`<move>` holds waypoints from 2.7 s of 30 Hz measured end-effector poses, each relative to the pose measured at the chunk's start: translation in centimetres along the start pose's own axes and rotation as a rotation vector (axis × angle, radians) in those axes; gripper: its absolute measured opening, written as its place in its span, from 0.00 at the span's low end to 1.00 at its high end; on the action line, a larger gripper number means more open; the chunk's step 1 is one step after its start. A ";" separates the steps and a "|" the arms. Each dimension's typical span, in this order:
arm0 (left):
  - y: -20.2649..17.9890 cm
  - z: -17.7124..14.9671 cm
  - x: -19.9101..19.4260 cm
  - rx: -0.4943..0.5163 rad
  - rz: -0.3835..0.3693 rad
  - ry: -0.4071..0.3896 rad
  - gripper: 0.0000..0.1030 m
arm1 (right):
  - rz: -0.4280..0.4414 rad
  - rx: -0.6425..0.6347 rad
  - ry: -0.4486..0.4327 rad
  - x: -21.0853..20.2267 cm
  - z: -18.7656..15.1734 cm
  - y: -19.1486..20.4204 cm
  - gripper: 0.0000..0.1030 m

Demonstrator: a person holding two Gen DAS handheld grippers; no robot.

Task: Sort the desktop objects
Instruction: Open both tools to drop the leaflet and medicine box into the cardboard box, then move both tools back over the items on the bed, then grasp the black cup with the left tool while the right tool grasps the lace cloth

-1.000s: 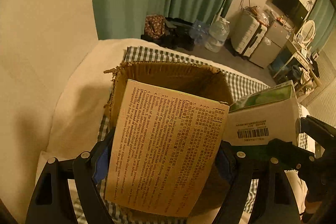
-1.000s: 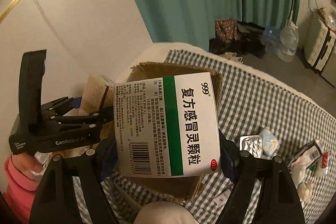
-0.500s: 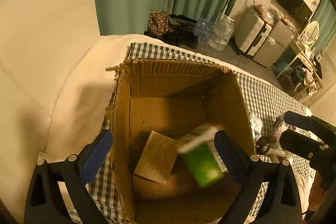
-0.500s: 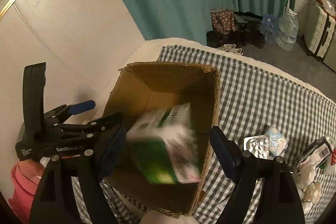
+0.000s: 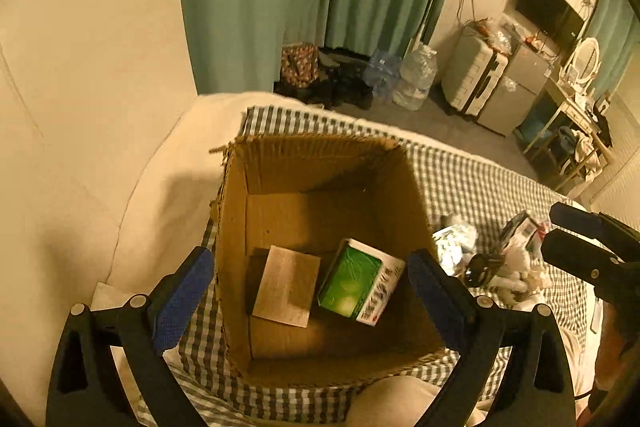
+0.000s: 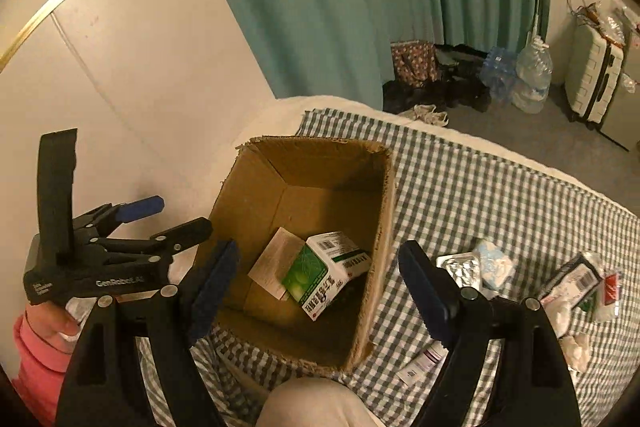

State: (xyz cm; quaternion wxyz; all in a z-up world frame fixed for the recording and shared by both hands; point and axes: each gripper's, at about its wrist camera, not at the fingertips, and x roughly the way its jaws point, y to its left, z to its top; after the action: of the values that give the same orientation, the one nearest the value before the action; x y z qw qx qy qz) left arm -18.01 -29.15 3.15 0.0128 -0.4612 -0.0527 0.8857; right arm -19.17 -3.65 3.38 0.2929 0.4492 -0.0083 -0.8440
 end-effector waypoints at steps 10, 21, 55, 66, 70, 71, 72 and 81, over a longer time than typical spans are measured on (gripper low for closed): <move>-4.4 -0.7 -3.6 0.032 -0.012 -0.037 0.97 | -0.056 -0.004 -0.080 -6.4 -1.6 -0.9 0.80; -13.6 -1.1 -5.5 0.134 -0.069 -0.053 0.97 | -0.112 0.039 -0.166 -13.8 -3.7 -4.9 0.81; -29.9 -9.8 12.4 0.153 -0.093 0.177 0.97 | -0.305 0.330 -0.006 -12.9 -15.0 -25.6 0.83; -31.1 -10.8 19.2 0.179 -0.037 0.236 0.97 | -0.310 0.406 0.096 -7.2 -16.9 -30.4 0.83; -31.6 -10.8 21.0 0.178 -0.027 0.239 0.97 | -0.315 0.433 0.140 -5.1 -17.5 -32.1 0.83; -31.8 -10.7 21.7 0.186 -0.024 0.242 0.97 | -0.315 0.435 0.149 -4.7 -17.6 -32.4 0.83; -32.0 -10.7 22.1 0.194 -0.020 0.245 0.97 | -0.316 0.439 0.160 -4.1 -17.7 -32.8 0.83; -32.3 -10.4 25.0 0.202 -0.013 0.256 0.97 | -0.310 0.448 0.242 0.4 -18.3 -34.9 0.83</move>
State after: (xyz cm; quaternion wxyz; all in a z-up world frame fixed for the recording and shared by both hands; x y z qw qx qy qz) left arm -24.70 5.62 -19.81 0.0715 -0.5662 0.0355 0.8204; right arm -22.40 29.63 -17.49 0.0529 0.5959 -0.0909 -0.7961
